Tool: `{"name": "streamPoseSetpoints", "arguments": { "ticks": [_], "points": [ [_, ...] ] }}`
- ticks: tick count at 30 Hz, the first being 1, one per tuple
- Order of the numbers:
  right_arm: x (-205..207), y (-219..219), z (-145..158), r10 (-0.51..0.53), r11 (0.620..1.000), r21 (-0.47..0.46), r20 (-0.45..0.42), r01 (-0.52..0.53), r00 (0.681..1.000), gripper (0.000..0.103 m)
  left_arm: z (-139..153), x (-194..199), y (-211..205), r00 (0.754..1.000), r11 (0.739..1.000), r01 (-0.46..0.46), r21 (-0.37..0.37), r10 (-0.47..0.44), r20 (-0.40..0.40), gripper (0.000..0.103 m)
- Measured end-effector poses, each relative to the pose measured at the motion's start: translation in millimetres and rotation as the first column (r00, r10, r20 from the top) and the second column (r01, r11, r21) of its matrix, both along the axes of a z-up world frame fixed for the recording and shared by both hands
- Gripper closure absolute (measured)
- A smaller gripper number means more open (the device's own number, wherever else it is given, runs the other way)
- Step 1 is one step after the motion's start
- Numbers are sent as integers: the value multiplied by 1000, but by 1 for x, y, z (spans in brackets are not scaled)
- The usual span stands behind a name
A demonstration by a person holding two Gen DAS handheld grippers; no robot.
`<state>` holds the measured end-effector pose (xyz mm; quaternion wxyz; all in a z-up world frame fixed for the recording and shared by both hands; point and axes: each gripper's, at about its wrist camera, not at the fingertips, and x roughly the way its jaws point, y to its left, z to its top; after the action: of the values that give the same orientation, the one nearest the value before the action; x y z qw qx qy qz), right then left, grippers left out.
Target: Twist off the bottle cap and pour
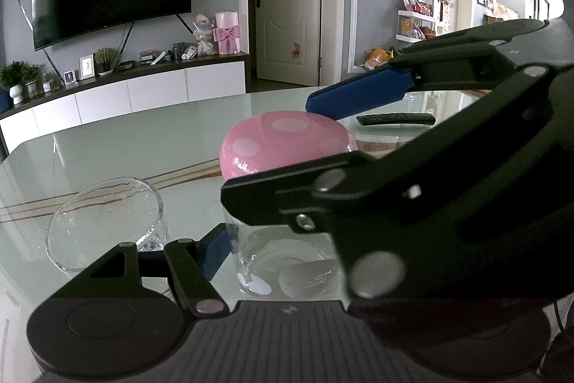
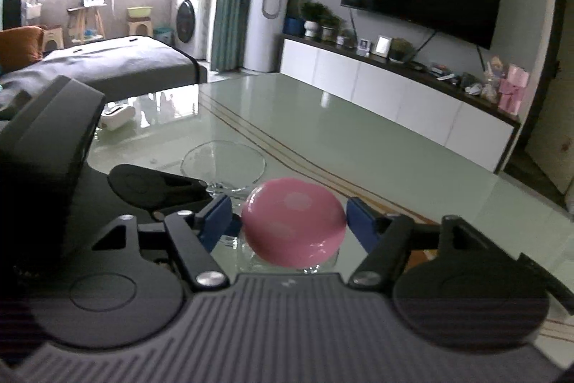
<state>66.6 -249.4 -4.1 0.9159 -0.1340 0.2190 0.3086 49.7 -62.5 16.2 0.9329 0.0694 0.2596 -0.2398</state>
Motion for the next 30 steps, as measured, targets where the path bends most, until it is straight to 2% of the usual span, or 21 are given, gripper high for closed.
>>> {"name": "streamPoseSetpoints", "arguments": {
  "ticks": [1, 11, 18, 30],
  "points": [
    [0, 0, 0, -8, 1000, 0, -2, 8, 1000, 37, 0, 0, 0, 1000, 1000, 0, 1, 0, 0, 29],
    [-1, 1, -1, 14, 1000, 17, -12, -14, 1000, 38, 0, -2, -1, 1000, 1000, 0, 0, 0, 0, 29],
    [6, -10, 1, 107, 993, 51, -29, -105, 994, 38, 0, -2, -1, 1000, 1000, 0, -1, 0, -1, 29],
    [21, -27, 7, 271, 962, 55, -54, -268, 961, 38, 0, -4, -2, 1000, 1000, 1, -2, -1, -1, 29]
  ]
}}
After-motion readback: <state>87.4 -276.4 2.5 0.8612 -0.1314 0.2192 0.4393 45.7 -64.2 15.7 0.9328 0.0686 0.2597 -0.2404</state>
